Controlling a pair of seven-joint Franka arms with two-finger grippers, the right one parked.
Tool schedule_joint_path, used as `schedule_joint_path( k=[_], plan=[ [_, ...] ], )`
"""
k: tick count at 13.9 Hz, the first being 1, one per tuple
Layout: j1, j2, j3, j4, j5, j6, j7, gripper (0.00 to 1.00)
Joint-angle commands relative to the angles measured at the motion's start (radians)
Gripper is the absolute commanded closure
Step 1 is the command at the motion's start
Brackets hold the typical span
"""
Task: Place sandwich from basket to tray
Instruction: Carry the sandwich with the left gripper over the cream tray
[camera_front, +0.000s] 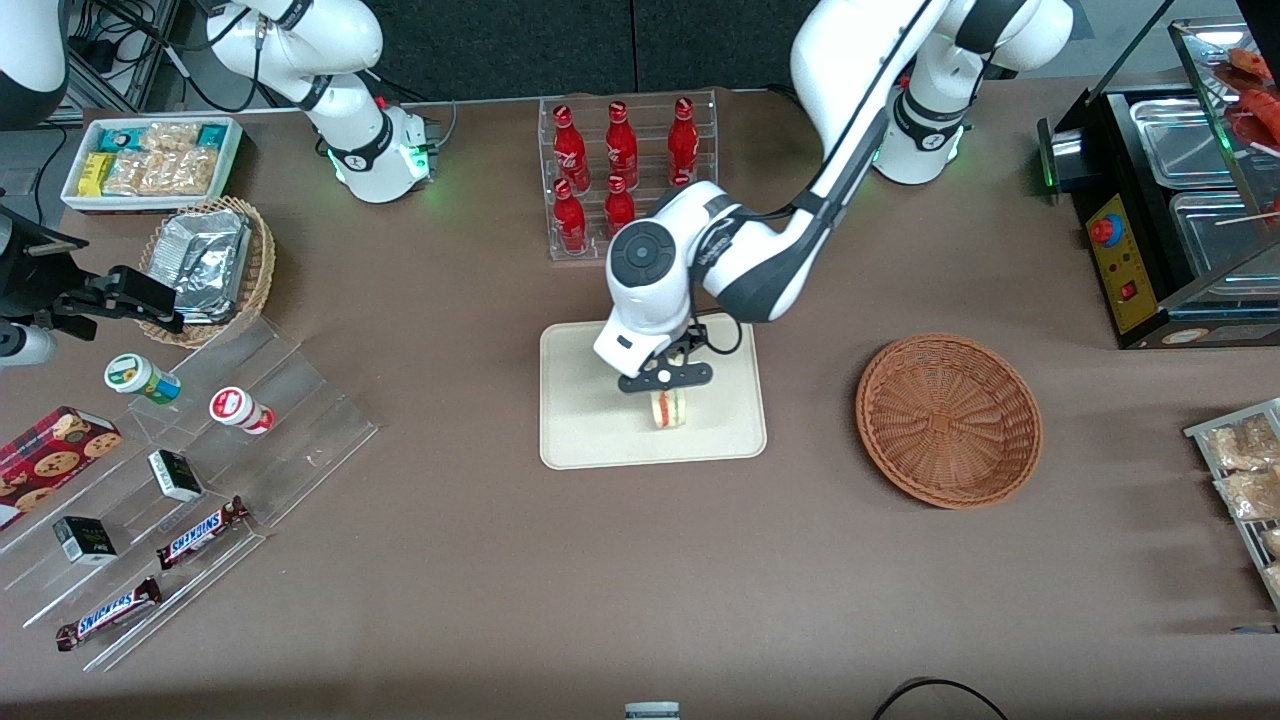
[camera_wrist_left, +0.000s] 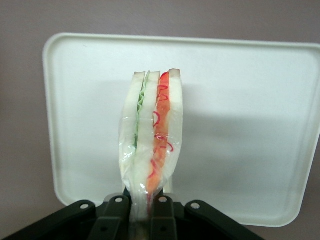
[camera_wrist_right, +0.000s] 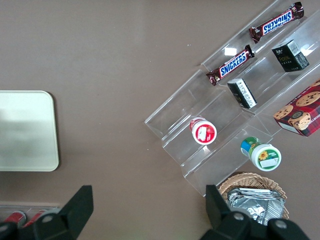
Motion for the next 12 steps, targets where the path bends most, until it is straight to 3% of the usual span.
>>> schedule_joint_path(
  k=[1, 9, 12],
  plan=[
    [-0.028, 0.043, 0.014, 0.032, -0.006, 0.033, -0.015, 0.93],
    [-0.042, 0.100, 0.014, 0.026, -0.006, 0.113, -0.015, 0.93],
    [-0.042, 0.108, 0.015, 0.026, -0.001, 0.114, -0.015, 0.87]
  ],
)
